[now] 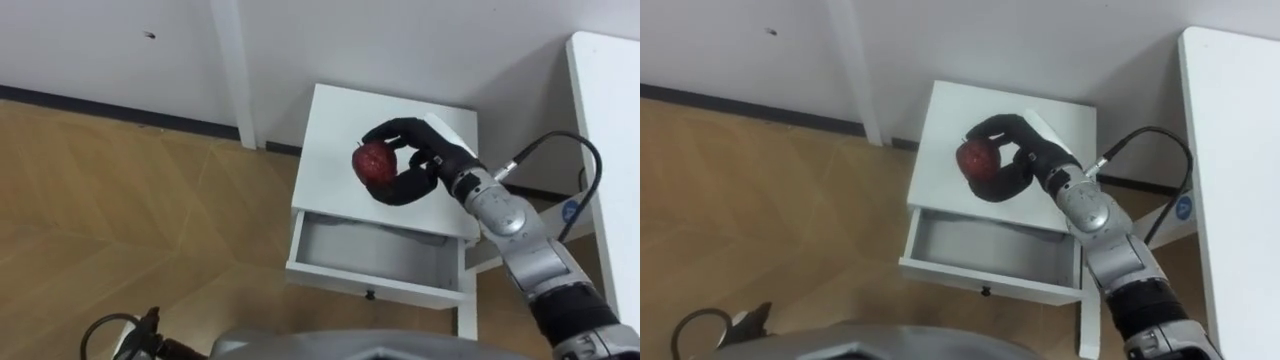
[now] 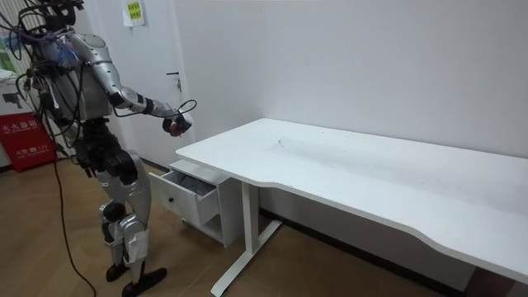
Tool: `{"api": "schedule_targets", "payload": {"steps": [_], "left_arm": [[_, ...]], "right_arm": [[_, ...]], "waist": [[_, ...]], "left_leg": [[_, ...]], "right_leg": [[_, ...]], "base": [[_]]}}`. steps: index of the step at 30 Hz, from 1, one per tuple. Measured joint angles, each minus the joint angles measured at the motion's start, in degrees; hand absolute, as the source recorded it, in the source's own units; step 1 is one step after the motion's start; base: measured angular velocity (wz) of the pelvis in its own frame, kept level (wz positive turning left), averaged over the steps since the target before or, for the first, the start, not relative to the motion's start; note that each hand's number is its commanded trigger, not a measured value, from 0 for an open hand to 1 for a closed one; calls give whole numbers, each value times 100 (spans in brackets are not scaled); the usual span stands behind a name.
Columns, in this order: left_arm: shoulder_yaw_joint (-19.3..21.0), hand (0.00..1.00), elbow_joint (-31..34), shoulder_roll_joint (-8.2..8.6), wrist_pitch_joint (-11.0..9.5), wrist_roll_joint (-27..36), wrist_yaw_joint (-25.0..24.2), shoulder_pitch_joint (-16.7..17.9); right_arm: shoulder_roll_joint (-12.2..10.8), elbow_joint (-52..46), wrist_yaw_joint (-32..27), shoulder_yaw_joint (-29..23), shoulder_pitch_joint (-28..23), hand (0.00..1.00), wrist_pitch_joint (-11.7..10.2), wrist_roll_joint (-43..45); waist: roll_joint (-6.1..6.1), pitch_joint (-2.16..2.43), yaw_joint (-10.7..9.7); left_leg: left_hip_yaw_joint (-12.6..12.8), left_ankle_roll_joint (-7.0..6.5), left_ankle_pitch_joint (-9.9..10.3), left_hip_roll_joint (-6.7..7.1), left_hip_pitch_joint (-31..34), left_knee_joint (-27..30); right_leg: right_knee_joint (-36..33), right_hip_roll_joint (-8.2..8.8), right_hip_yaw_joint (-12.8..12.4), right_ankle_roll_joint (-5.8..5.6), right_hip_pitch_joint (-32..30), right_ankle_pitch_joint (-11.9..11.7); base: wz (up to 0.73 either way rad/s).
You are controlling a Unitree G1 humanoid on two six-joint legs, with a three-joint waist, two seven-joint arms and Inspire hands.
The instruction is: Put apple and close drawer
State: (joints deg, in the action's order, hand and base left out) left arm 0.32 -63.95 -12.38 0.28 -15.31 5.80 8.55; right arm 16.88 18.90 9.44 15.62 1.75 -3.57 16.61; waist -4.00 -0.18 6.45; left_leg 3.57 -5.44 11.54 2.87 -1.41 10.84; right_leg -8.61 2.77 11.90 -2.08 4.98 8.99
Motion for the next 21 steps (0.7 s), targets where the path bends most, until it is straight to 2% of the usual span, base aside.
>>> {"api": "schedule_targets", "payload": {"steps": [4,7,12,13,14,15,21], "left_arm": [[-10,0,62,34,7,26,2,-28],[-18,0,100,57,7,139,10,-27],[-71,0,110,59,-27,244,15,-29],[-81,0,110,62,-45,263,15,-29],[-100,0,110,63,-64,316,19,-29],[-106,0,109,63,-67,350,20,-29],[-112,0,110,64,-73,351,24,-30]], "right_arm": [[-31,3,-2,4,-250,100,20,5],[-117,10,-1,9,-407,100,117,9],[-118,12,2,10,-509,100,116,168],[-119,25,4,11,-510,75,115,176],[-119,34,4,11,-511,23,114,186],[-119,40,4,11,-511,0,113,186],[-120,43,4,11,-564,0,113,194]], "waist": [[-23,7,-2],[-15,2,9],[-1,-8,2],[3,-10,2],[8,-13,-6],[9,-14,-6],[17,-18,-10]], "left_leg": [[-41,0,0,7,-2,-8],[-51,0,0,7,6,-13],[-53,0,0,4,8,-15],[-53,0,0,4,8,-14],[-53,0,0,4,14,-12],[-53,0,0,4,20,-11],[-52,0,0,4,24,-8]], "right_leg": [[0,3,34,0,-10,0],[1,4,35,0,-15,0],[3,3,32,0,-21,0],[3,2,32,0,-21,0],[2,3,36,0,-25,0],[1,3,38,0,-31,0],[1,3,39,0,-33,0]], "base": [[5],[2],[0],[0],[0],[0],[0]]}}
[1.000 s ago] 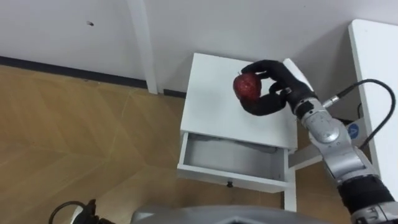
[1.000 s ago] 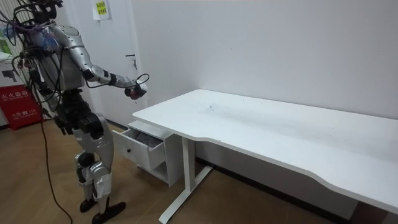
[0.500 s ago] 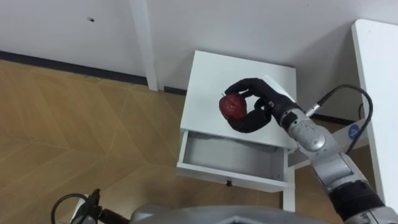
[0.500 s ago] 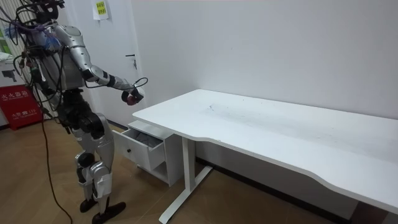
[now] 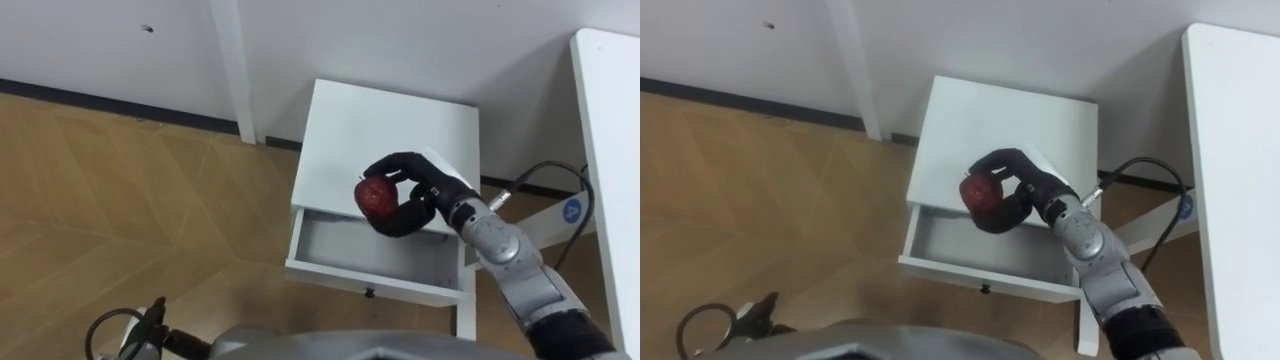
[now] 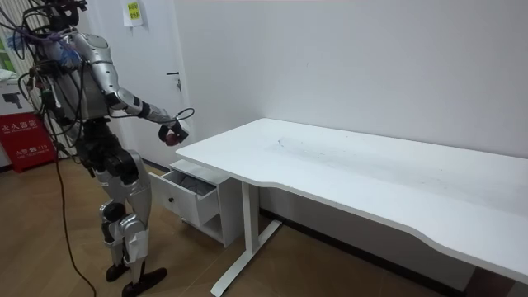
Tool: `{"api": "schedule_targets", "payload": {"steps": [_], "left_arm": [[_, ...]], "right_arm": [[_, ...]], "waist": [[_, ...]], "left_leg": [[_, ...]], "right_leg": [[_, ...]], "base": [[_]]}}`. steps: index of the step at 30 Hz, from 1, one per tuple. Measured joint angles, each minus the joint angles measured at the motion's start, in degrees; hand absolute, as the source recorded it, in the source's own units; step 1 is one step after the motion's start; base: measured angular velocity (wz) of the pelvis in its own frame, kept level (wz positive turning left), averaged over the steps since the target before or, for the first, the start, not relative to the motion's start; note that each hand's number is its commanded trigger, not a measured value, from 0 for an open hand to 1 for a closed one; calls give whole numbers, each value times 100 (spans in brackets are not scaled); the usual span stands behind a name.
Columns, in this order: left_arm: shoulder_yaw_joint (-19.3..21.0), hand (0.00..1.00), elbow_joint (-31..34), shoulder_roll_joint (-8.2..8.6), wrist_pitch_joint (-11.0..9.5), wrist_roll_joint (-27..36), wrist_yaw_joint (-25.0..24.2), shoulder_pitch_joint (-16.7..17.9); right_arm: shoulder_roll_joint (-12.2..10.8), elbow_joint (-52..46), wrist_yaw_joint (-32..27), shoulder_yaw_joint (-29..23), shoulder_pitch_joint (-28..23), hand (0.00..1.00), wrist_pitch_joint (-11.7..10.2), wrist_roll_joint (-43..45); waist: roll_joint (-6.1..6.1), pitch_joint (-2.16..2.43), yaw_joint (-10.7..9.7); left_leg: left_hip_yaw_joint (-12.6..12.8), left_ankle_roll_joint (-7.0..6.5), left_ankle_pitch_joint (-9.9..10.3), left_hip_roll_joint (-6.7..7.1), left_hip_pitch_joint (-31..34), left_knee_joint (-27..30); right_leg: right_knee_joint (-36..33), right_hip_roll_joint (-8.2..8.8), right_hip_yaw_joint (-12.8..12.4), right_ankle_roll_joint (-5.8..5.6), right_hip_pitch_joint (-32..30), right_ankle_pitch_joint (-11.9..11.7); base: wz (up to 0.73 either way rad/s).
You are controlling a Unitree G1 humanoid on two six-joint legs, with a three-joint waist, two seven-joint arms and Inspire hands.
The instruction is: Put apple and close drawer
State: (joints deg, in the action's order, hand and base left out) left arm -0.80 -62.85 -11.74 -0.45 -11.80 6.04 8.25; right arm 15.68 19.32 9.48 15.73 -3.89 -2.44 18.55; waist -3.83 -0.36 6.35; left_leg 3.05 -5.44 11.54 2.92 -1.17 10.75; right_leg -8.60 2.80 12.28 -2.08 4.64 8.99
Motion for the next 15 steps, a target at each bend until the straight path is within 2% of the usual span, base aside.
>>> {"api": "schedule_targets", "payload": {"steps": [15], "left_arm": [[0,0,0,0,-41,-1,7,4]], "right_arm": [[0,-1,2,0,-13,0,-4,4]], "waist": [[-3,5,0]], "left_leg": [[0,0,0,0,-2,2]], "right_leg": [[-2,1,-3,0,0,0]], "base": [[0]]}}
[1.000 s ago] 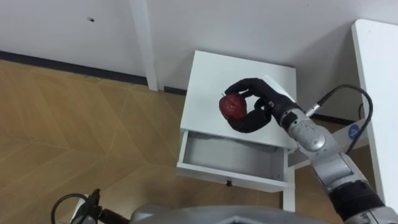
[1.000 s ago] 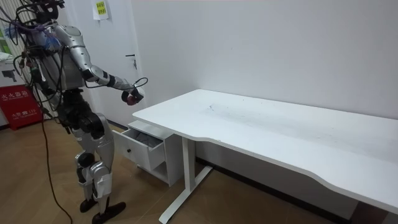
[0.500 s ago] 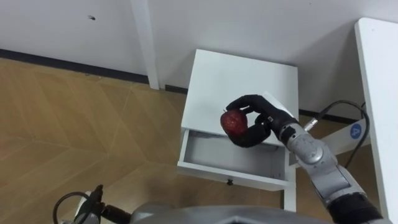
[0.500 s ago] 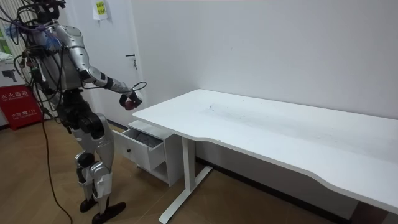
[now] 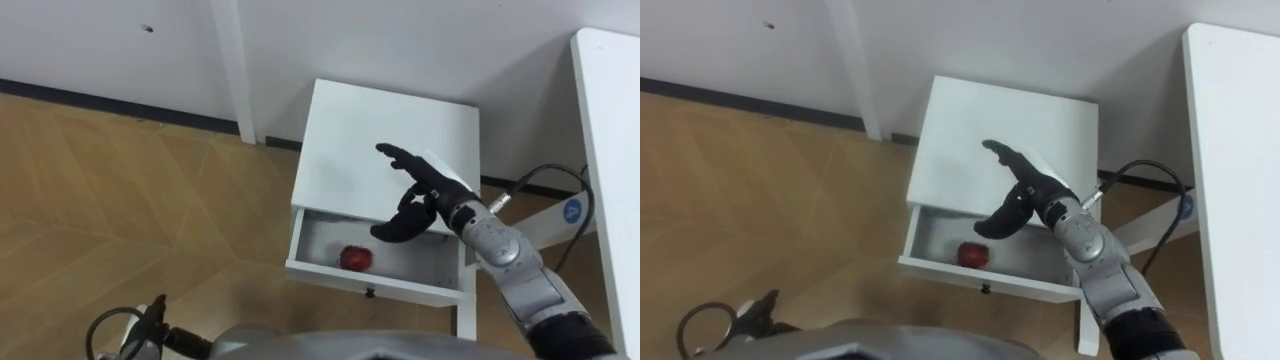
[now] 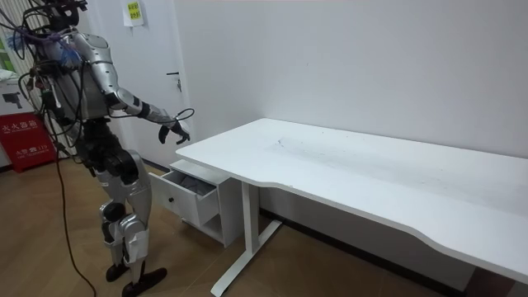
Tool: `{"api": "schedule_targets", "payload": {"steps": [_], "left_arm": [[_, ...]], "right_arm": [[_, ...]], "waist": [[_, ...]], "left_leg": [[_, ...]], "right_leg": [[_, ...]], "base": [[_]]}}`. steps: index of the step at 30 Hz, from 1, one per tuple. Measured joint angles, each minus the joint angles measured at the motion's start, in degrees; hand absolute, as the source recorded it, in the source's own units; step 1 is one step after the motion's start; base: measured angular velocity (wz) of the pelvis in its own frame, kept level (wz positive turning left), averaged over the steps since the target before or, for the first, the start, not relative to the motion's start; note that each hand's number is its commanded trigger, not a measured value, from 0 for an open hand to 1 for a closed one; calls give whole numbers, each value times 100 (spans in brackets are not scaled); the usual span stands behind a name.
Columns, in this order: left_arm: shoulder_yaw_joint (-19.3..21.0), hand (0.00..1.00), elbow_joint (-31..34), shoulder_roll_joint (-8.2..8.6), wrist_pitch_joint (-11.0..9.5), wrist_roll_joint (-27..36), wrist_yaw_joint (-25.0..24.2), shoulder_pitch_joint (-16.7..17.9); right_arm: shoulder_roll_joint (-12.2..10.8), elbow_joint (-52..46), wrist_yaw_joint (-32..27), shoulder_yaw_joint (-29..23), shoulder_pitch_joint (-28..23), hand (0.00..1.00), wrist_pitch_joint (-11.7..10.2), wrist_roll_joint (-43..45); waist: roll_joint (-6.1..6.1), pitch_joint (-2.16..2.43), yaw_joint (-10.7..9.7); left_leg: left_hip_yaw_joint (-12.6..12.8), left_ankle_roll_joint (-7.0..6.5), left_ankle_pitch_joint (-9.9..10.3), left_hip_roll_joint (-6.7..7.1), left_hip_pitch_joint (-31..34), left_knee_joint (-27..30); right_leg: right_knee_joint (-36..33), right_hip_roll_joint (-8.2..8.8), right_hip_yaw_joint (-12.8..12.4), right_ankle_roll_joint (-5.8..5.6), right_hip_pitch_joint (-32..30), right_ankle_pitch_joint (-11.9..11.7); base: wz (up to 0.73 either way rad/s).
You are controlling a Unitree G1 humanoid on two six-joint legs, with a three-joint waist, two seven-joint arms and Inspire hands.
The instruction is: Put apple and close drawer
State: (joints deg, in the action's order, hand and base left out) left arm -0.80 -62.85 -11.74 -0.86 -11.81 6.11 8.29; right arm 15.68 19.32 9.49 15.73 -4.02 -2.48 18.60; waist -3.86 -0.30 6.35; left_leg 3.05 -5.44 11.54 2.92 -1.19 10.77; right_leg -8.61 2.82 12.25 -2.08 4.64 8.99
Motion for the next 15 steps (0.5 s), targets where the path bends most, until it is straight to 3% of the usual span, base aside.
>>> {"api": "schedule_targets", "payload": {"steps": [9,15], "left_arm": [[3,0,-34,14,1,-1,129,30],[9,0,-100,27,96,-15,283,190]], "right_arm": [[-1,118,-2,-7,-32,0,0,-8],[-62,509,-142,-135,-223,0,-46,-115]], "waist": [[-11,9,-1],[51,3,-65]], "left_leg": [[1,0,0,2,-19,7],[-26,0,0,8,-42,9]], "right_leg": [[-1,3,26,0,20,0],[4,7,46,0,62,0]], "base": [[0],[2]]}}
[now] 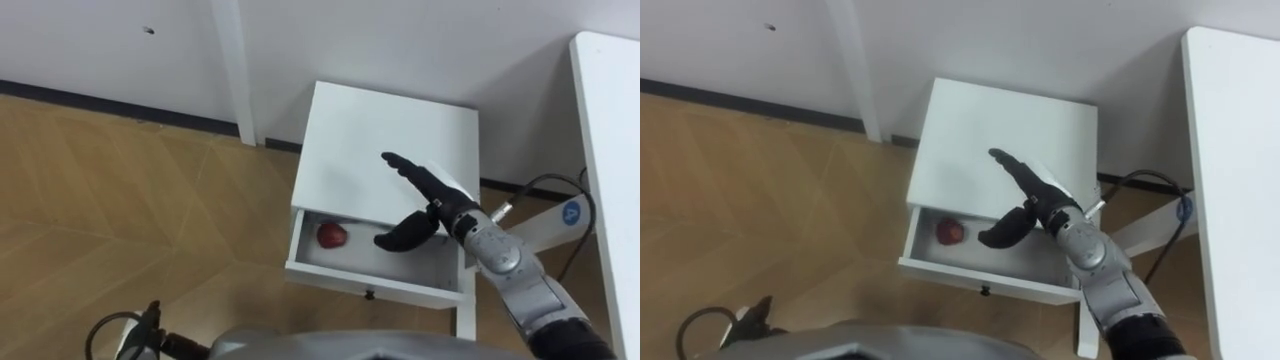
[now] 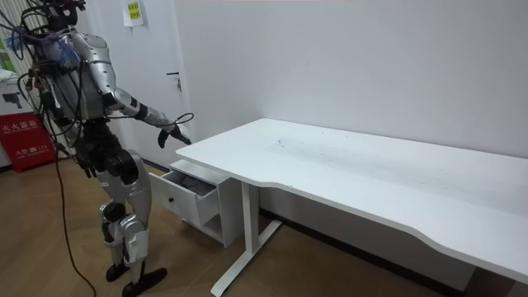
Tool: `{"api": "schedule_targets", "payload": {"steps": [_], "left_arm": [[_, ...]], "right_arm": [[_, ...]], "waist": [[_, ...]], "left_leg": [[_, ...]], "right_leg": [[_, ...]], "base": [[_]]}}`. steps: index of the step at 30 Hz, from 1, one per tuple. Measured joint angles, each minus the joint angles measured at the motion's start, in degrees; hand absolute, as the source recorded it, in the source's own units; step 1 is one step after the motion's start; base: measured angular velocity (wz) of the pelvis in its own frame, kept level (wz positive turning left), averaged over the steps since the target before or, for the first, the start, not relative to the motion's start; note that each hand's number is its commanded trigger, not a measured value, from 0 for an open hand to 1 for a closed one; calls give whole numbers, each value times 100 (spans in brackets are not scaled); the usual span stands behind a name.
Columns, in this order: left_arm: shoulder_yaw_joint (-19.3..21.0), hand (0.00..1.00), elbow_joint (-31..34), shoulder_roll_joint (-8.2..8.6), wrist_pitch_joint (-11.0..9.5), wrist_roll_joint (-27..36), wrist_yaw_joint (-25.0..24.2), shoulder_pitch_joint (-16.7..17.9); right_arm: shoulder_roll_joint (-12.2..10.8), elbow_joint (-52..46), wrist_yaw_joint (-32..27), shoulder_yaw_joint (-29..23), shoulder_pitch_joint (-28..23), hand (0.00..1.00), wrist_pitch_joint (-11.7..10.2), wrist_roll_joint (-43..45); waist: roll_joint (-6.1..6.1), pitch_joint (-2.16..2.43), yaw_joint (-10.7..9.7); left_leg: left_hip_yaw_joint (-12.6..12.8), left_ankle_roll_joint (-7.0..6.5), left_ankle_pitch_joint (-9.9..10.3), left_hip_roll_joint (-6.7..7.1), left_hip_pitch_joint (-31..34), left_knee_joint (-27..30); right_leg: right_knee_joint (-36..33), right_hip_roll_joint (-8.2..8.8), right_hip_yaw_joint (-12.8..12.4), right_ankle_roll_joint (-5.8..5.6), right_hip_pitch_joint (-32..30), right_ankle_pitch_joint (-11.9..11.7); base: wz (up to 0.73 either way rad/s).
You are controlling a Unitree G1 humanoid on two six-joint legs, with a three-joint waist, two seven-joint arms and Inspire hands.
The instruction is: Put apple and close drawer
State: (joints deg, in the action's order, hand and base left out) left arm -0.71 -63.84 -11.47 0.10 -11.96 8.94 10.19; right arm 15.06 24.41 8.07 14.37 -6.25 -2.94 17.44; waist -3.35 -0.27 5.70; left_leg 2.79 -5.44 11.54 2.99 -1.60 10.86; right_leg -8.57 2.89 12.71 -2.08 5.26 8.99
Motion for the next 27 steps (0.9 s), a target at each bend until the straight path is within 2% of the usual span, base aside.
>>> {"api": "schedule_targets", "payload": {"steps": [2,4,5,9,10,12,13,14,15,16,17,18,19,20,21,22,23,24,25,26,27], "left_arm": [[87,0,20,82,50,-8,96,91],[107,0,31,140,77,-8,122,138],[114,0,5,161,72,2,168,198],[294,0,-39,211,61,-24,304,224],[346,0,-51,218,57,-7,328,237],[430,0,-92,250,55,-9,328,198],[502,0,-123,305,50,1,325,184],[503,0,-188,315,45,7,313,124],[500,0,-213,292,44,8,311,114],[511,0,-267,258,44,-9,308,89],[503,0,-352,250,26,5,305,74],[502,0,-429,241,12,4,309,50],[514,0,-497,184,41,1,312,5],[499,0,-495,133,80,11,312,18],[505,0,-482,118,86,14,315,-6],[503,0,-468,100,99,11,316,-40],[514,0,-470,98,132,-5,316,-35],[511,0,-461,103,144,-8,316,-44],[514,0,-402,108,159,-8,316,65],[512,0,-321,107,212,-4,320,183],[511,0,-296,115,248,-4,320,217]], "right_arm": [[-235,635,-267,-289,-74,0,-17,-99],[-323,1073,-480,-452,-167,0,-35,-285],[-354,1538,-634,-518,-182,0,-118,-407],[-396,2708,-1042,-1002,-279,0,-154,-802],[-409,3040,-1170,-1211,-289,0,-155,-887],[-392,3474,-1342,-1560,-278,0,-135,-971],[-354,3667,-1459,-1807,-315,0,-120,-992],[-303,3777,-1592,-1935,-350,0,-79,-933],[-297,3782,-1675,-1993,-418,0,-64,-894],[-279,3854,-1793,-2105,-530,0,-64,-878],[-226,4048,-1859,-2187,-561,0,-47,-895],[-224,4085,-1889,-2238,-560,0,9,-930],[-243,4093,-1929,-2252,-561,0,53,-1023],[-259,4133,-1914,-2230,-601,0,62,-1045],[-260,4168,-1905,-2211,-612,0,68,-1045],[-256,4243,-1902,-2141,-566,0,142,-1056],[-267,4255,-1900,-2076,-551,0,194,-1115],[-267,4276,-1903,-2019,-538,0,198,-1166],[-293,4310,-1900,-1999,-520,0,217,-1253],[-326,4324,-1900,-2002,-515,0,269,-1262],[-333,4323,-1901,-2003,-514,0,305,-1262]], "waist": [[26,31,-85],[49,26,-103],[78,21,-140],[115,41,-251],[152,41,-261],[166,31,-421],[255,4,-471],[331,8,-542],[290,-11,-589],[289,-14,-713],[392,-10,-762],[484,-12,-762],[544,-40,-806],[633,-53,-896],[659,-49,-908],[695,-64,-903],[727,-83,-896],[714,-75,-897],[659,-72,-897],[540,-63,-875],[502,-67,-843]], "left_leg": [[-11,0,0,1,-44,-3],[-8,-1,0,5,-60,-11],[-8,-1,0,5,-84,-13],[-11,-6,5,9,-65,-3],[-10,-14,13,21,-8,32],[45,-58,81,97,97,222],[98,-105,125,112,140,297],[113,-149,121,177,122,300],[125,-196,127,229,116,332],[121,-293,186,330,119,486],[161,-368,309,321,167,730],[192,-401,383,277,228,881],[201,-427,480,242,305,1130],[170,-440,532,165,375,1304],[163,-443,539,132,414,1342],[156,-450,547,90,468,1398],[143,-450,556,84,487,1403],[138,-439,562,85,486,1393],[136,-421,571,110,482,1383],[137,-420,564,196,483,1338],[153,-424,562,209,496,1328]], "right_leg": [[0,2,-15,0,35,0],[-1,7,-9,0,47,0],[-1,6,-15,0,74,0],[-35,13,-32,-12,78,8],[-161,48,-19,-15,-11,58],[-707,193,-4,-48,-274,250],[-1406,298,-8,-97,-616,328],[-2506,466,-19,-102,-1140,324],[-3134,610,-71,-82,-1440,252],[-4203,806,-337,-89,-2035,-157],[-5144,804,-666,-145,-2656,-1028],[-5655,772,-811,-179,-2947,-1326],[-7130,680,-1035,-25,-3541,-1179],[-8272,594,-1096,14,-3937,-938],[-8600,576,-1088,22,-4083,-840],[-8695,561,-1070,18,-4157,-682],[-8145,565,-1075,-28,-3974,-561],[-7669,566,-1071,-74,-3768,-517],[-6482,576,-1049,-155,-3278,-396],[-5323,594,-971,-243,-2728,-253],[-4756,589,-948,-258,-2423,-171]], "base": [[5],[0],[0],[0],[0],[-2],[-9],[-7],[6],[3],[-6],[-30],[-13],[0],[18],[10],[5],[0],[0],[0],[-11]]}}
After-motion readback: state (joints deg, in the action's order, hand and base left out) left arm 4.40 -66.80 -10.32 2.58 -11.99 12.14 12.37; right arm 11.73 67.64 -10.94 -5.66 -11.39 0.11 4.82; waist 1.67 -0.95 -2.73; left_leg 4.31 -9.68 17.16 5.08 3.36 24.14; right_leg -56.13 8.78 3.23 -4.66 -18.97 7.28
